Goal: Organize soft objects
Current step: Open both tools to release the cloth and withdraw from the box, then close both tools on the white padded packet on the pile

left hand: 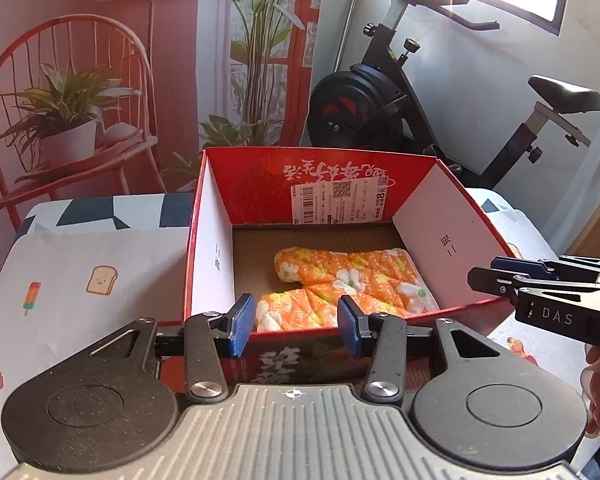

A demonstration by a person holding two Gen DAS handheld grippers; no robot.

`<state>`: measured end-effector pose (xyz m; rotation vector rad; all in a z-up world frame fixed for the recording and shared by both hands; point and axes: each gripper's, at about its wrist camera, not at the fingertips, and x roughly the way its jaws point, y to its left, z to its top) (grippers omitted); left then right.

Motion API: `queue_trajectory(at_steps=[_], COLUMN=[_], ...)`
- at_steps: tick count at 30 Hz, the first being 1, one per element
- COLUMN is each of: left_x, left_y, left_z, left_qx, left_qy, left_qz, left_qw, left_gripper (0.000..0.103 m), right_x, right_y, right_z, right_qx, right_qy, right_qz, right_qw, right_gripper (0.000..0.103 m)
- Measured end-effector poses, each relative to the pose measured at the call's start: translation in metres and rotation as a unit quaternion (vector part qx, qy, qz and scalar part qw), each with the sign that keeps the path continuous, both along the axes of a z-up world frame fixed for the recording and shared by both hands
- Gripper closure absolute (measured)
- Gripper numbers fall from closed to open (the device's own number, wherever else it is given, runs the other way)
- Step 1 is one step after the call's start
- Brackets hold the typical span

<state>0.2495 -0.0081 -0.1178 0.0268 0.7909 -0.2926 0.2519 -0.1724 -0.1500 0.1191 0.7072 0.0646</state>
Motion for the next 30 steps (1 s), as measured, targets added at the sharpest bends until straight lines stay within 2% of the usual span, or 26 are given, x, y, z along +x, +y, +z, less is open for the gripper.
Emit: queue_trajectory(at_steps=[5,8,11,14,18,23,26,30], left_x=[-0.030,-0.050,-0.068,-0.087,-0.110,-0.128,-0.136,-0.134], left_y=[0.006,0.008,0.012,0.017,0.019,0.019,0.023,0.032], left_z=[0.003,-0.001,-0.009,-0.020,-0.038,-0.061,-0.072,-0.078], left_qx=[-0.005,-0.008,-0.010,-0.029,-0.053,-0.071,-0.079,-0.094], left_qy=[0.000,0.001,0.005,0.018,0.031,0.048,0.057,0.068], left_qz=[-0.011,-0.029,-0.024,-0.024,-0.033,-0.001,0.008,0.021], left_qw=[0.9999,0.9996,0.9996,0.9991,0.9976,0.9964,0.9952,0.9930], left_gripper=[0.055,0.055,0.056,0.061,0.061,0.061,0.061,0.062], right_x=[-0.032,-0.053,-0.074,-0.096,-0.125,-0.157,-0.173,-0.174], right_y=[0.005,0.009,0.013,0.019,0.028,0.040,0.042,0.031], right_z=[0.008,0.005,-0.001,-0.010,-0.026,-0.044,-0.051,-0.056], right_qx=[0.007,0.013,0.028,0.047,0.078,0.079,0.086,0.107], right_qy=[-0.006,0.000,0.009,0.017,0.029,0.032,0.025,0.034], right_qz=[0.009,0.016,0.022,0.020,0.012,0.006,0.006,-0.006], right_qw=[1.000,1.000,0.999,0.999,0.996,0.996,0.996,0.994], right_gripper=[0.073,0.073,0.072,0.072,0.071,0.070,0.065,0.063])
